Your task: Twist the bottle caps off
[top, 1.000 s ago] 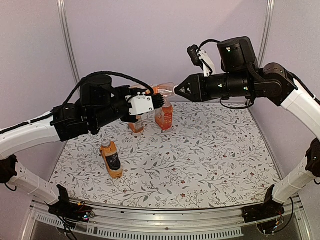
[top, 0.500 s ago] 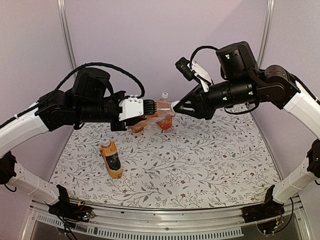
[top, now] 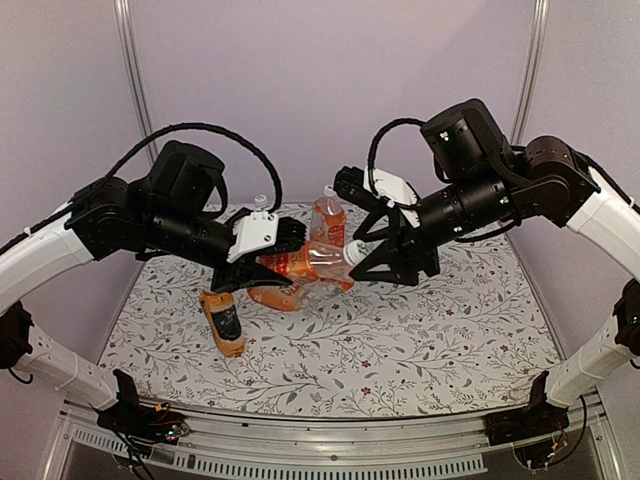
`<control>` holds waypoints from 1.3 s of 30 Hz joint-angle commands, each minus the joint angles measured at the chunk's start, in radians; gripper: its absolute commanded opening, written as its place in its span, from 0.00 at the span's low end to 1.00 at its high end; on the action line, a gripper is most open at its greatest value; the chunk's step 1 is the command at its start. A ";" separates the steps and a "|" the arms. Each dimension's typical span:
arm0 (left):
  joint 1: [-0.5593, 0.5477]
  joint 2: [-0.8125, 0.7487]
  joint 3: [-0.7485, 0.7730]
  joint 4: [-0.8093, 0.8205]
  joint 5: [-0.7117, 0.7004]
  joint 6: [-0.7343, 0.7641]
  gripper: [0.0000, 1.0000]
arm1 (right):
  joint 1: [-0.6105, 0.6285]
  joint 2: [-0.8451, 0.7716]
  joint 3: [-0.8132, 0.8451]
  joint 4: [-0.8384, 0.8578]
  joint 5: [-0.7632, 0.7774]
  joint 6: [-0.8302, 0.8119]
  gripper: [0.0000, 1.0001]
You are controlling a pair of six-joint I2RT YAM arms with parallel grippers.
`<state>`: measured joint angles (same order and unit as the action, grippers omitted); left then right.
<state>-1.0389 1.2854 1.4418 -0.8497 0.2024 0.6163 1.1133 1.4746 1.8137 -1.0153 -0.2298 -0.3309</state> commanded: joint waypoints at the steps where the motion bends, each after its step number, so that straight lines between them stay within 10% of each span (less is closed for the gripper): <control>1: -0.015 -0.033 -0.043 0.146 -0.015 0.000 0.00 | 0.000 -0.046 -0.056 0.065 0.093 0.062 0.80; 4: -0.015 -0.032 -0.067 0.200 -0.059 -0.012 0.00 | 0.001 -0.090 -0.094 0.118 0.158 0.185 0.98; 17: -0.016 -0.058 -0.203 0.441 -0.303 0.021 0.00 | 0.000 -0.165 -0.132 0.165 0.423 0.772 0.99; 39: -0.021 -0.077 -0.271 0.589 -0.471 0.114 0.00 | -0.053 -0.063 -0.013 0.158 0.312 0.837 0.87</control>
<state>-1.0451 1.2392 1.1885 -0.3023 -0.2420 0.6941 1.0782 1.3609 1.7374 -0.8600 0.1684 0.5087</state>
